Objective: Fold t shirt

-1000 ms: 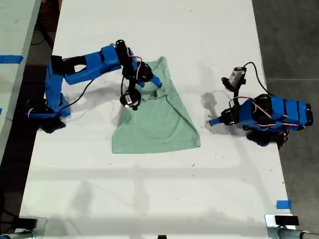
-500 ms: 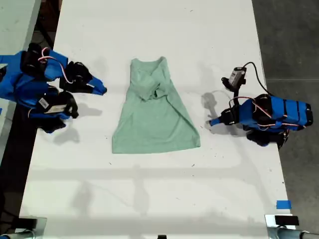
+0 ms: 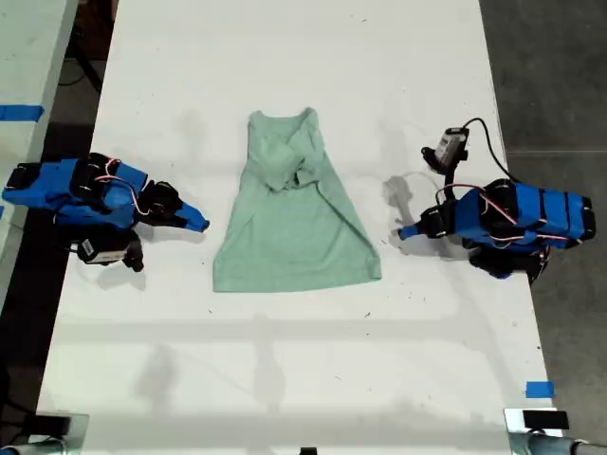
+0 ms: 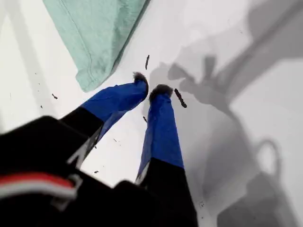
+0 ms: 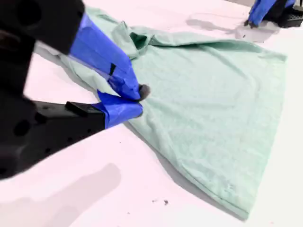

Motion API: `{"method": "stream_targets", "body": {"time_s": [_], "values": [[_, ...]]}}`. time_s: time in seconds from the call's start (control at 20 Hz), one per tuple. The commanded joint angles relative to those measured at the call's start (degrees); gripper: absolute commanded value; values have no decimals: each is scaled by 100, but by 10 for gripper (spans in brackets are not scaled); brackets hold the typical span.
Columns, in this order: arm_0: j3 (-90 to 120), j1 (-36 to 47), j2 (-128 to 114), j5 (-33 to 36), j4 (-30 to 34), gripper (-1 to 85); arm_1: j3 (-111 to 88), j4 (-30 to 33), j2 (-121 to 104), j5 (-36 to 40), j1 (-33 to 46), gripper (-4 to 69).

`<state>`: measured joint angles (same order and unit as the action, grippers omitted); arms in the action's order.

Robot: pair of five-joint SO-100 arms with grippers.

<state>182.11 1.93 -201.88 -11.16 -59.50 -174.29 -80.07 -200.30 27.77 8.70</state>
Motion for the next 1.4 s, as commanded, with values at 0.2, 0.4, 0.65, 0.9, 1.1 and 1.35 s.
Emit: {"method": "stream_targets", "body": {"time_s": [0.2, 0.4, 0.65, 0.9, 1.1, 1.35], "values": [[229, 1512, -79, 791, 97, -2, -281, 141, -35, 26, 35, 49], [237, 1222, -79, 756, 97, -2, -281, 141, -35, -97, -62, 39], [237, 1354, -79, 703, 88, -2, -281, 141, -35, -123, -35, 39], [237, 1397, -79, 703, 88, -2, -281, 132, -35, -220, 70, 36], [237, 1415, -79, 703, 88, -2, -281, 132, -35, -211, 53, 46], [237, 1424, -79, 703, 88, -2, -281, 132, -35, -193, 53, 40]]}}
